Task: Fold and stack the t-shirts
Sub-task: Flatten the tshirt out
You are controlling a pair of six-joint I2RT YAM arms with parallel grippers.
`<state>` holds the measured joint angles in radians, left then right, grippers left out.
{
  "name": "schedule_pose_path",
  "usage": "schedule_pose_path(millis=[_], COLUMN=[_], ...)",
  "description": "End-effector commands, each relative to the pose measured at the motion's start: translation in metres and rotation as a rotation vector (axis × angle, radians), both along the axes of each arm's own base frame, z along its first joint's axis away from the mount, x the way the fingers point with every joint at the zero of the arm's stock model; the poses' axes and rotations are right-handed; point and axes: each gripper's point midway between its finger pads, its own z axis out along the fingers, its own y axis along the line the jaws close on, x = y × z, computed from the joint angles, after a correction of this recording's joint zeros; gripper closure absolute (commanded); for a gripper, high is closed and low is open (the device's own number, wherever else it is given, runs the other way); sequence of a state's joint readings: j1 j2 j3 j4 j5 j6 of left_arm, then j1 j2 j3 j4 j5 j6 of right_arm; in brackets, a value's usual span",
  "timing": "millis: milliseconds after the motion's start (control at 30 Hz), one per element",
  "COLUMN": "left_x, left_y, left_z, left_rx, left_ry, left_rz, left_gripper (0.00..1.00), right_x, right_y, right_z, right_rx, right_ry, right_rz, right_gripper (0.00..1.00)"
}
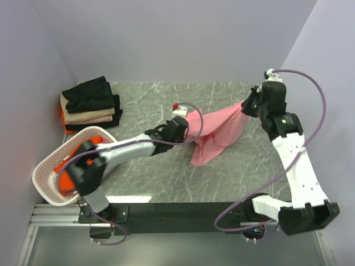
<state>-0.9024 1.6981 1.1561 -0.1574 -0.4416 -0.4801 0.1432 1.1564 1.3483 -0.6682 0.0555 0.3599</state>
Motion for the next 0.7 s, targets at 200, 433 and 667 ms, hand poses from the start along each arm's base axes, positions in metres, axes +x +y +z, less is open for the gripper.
schedule_pose_path(millis=[200,433,667], left_x=[-0.043,-0.001,0.108], left_y=[0.036,0.064,0.101], left_z=[0.175,0.156,0.092], left_rx=[-0.161,-0.198,-0.038], left_ry=[-0.174,-0.115,-0.050], left_rz=[-0.133,-0.113,0.153], left_gripper=[0.99,0.99,0.39], right_x=[-0.058,-0.032,0.052], right_y=[-0.017,-0.015,-0.018], right_z=[0.083,0.084,0.026], right_rx=[-0.021,-0.014,-0.035], right_ry=[-0.169,-0.174,-0.040], right_rz=[-0.024,-0.036,-0.086], right_gripper=[1.00,1.00,1.00])
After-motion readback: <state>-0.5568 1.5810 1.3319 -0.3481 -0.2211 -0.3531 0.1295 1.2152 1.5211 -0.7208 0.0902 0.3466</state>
